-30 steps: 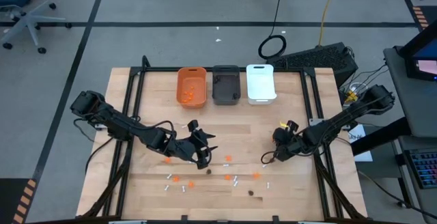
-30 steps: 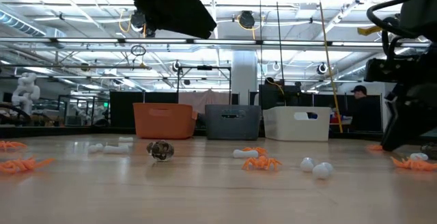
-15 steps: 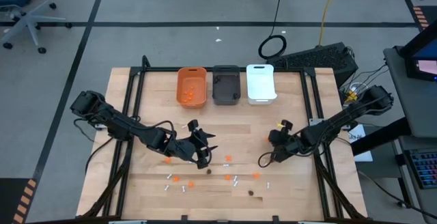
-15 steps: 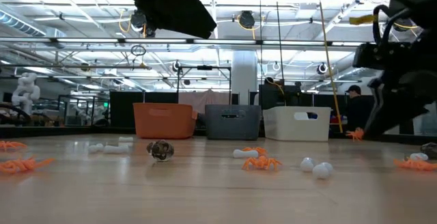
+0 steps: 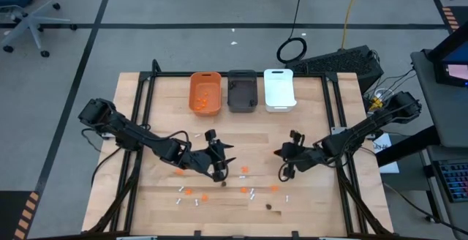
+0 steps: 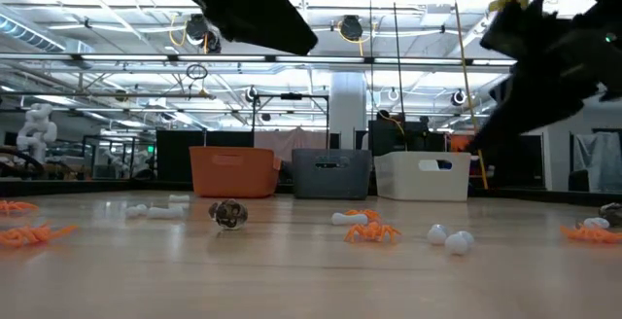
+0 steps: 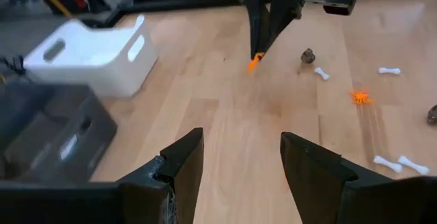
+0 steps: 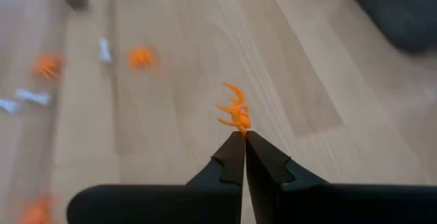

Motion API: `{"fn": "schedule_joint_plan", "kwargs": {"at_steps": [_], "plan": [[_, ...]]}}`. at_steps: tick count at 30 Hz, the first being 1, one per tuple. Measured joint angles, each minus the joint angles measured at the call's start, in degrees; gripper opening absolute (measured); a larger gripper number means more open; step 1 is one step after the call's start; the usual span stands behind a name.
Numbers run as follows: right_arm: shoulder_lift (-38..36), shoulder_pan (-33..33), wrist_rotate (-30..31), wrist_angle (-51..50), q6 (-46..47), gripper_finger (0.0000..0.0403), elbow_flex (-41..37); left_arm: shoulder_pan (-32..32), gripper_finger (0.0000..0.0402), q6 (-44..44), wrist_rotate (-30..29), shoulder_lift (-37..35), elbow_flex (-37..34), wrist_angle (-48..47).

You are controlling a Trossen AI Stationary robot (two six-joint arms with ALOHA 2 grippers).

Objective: Sort Halloween decoration
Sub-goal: Put the orange spider toy into the orange bin

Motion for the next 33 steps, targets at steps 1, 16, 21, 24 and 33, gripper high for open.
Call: {"fn": "schedule_joint_plan", "kwargs": {"at_steps": [1, 16, 21, 24, 33], "plan": [[0.0, 0.0, -0.02, 1.58, -0.99, 0.0, 0.01, 0.0, 0.0194, 1.61, -0.15, 0.8, 0.0, 1.6], [0.0, 0.02, -0.09, 20.39, -14.31, 0.0, 0.06, 2.54, 0.0194, 28.51, 3.3, 14.97, 0.04, 31.32], [0.0, 0.0, -1.35, 22.38, -16.29, 0.0, 0.08, 5.04, 0.0194, 32.66, 9.92, 18.39, 0.13, 39.34], [0.0, 0.0, -1.51, 22.34, -16.42, 0.0, 0.08, 6.5, 0.0194, 32.56, 12.66, 19.22, 0.15, 40.97], [0.0, -0.02, -1.47, 22.42, -16.69, 0.0, 0.08, 9.79, 0.0192, 32.45, 25.58, 19.15, 1.03, 41.2]]}}
